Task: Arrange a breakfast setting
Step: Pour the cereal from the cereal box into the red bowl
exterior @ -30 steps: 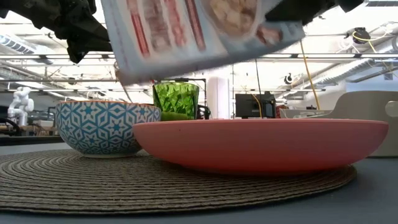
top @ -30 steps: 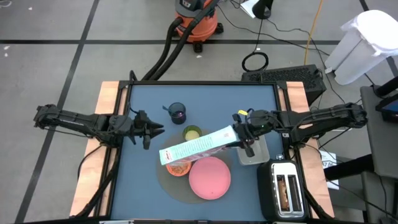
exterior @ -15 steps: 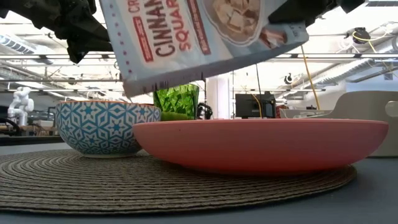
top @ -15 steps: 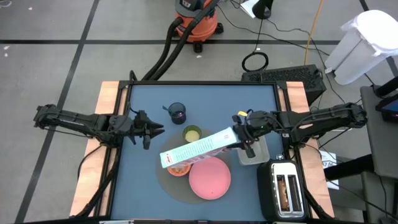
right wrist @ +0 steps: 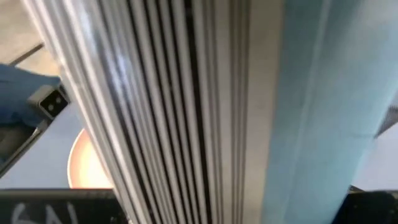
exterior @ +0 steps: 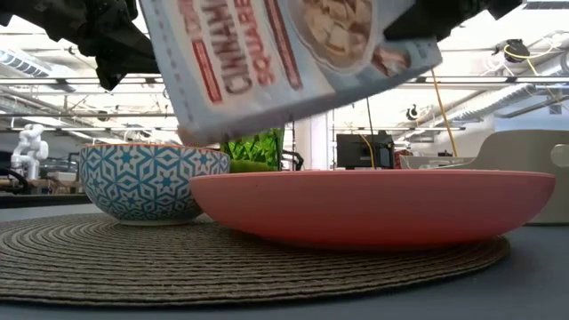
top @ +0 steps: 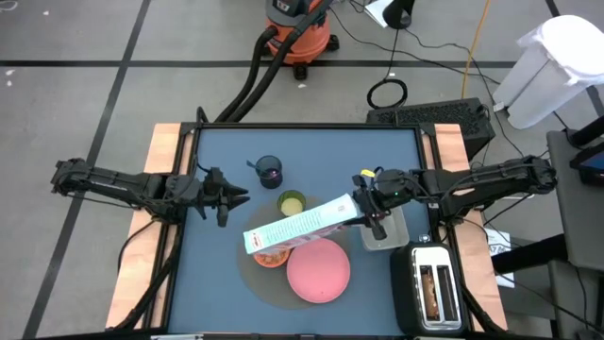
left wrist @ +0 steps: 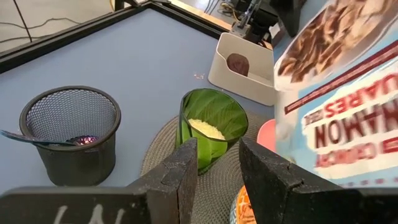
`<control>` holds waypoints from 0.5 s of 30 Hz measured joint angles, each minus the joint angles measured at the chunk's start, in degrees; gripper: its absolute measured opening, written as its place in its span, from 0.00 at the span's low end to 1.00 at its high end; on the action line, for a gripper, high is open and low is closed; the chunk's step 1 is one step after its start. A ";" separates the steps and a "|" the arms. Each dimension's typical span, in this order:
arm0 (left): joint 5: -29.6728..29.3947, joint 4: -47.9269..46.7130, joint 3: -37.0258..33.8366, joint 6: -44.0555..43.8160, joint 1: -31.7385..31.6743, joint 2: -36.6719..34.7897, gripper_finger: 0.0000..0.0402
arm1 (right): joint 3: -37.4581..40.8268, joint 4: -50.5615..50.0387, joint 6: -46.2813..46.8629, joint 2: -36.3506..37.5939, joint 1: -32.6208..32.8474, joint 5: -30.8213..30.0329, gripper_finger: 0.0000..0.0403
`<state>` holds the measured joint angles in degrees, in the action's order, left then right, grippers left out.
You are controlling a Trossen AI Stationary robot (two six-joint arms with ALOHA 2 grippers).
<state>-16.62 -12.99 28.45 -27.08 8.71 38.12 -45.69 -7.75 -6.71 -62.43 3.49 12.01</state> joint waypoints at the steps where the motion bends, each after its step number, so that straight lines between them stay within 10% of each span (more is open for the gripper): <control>1: 0.00 0.00 0.00 -0.02 0.00 -0.01 0.31 | 0.02 0.36 0.01 0.24 0.00 0.00 0.40; 15: 0.00 -0.01 0.00 -0.21 0.00 0.00 0.31 | -0.05 2.72 0.02 0.83 0.00 0.22 0.40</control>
<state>-16.62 -13.01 28.45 -27.29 8.71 38.12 -45.74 -5.04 -6.70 -61.60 3.49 12.23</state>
